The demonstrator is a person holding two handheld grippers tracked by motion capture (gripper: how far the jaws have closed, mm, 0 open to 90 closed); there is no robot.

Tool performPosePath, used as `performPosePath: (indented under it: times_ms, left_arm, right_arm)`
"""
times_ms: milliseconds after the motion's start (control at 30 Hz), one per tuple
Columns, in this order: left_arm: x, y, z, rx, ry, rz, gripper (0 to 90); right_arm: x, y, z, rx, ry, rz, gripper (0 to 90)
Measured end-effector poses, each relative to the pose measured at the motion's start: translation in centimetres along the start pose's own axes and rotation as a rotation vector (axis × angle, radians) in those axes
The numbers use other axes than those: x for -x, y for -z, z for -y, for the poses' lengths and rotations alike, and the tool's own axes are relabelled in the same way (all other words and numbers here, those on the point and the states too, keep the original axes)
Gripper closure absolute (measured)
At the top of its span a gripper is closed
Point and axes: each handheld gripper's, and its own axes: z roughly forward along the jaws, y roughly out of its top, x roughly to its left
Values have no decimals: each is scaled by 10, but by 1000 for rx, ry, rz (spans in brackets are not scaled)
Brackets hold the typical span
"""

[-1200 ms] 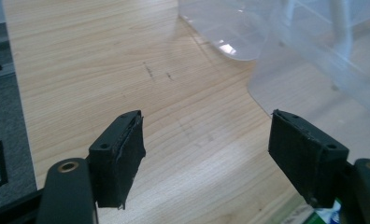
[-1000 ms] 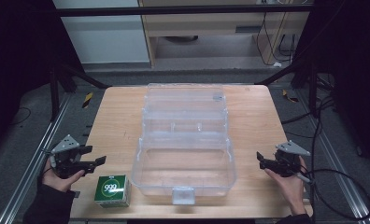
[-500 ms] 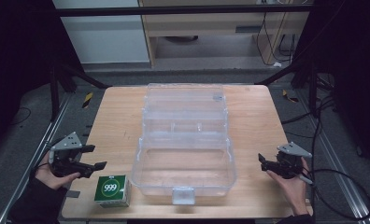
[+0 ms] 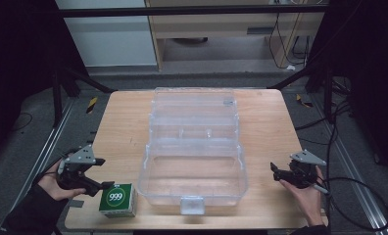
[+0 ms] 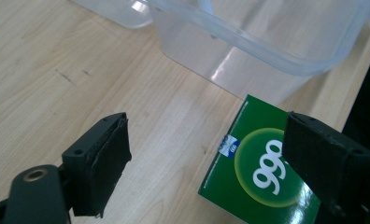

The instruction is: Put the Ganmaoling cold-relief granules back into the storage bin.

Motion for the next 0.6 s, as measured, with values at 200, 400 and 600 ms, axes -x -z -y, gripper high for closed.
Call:
performPosePath:
  times_ms: [200,400,600]
  left_arm:
    - [6,1,-1,-43,-55,20,143]
    - [12,0,0,-85,-109,43,131]
    - [15,-4,0,-124,-150,62,112]
  right_arm:
    - [0,0,0,-5,4,-2,79]
    - [-1,-1,1,-17,14,-6,73]
    - [-1,-1,2,-24,14,-10,72]
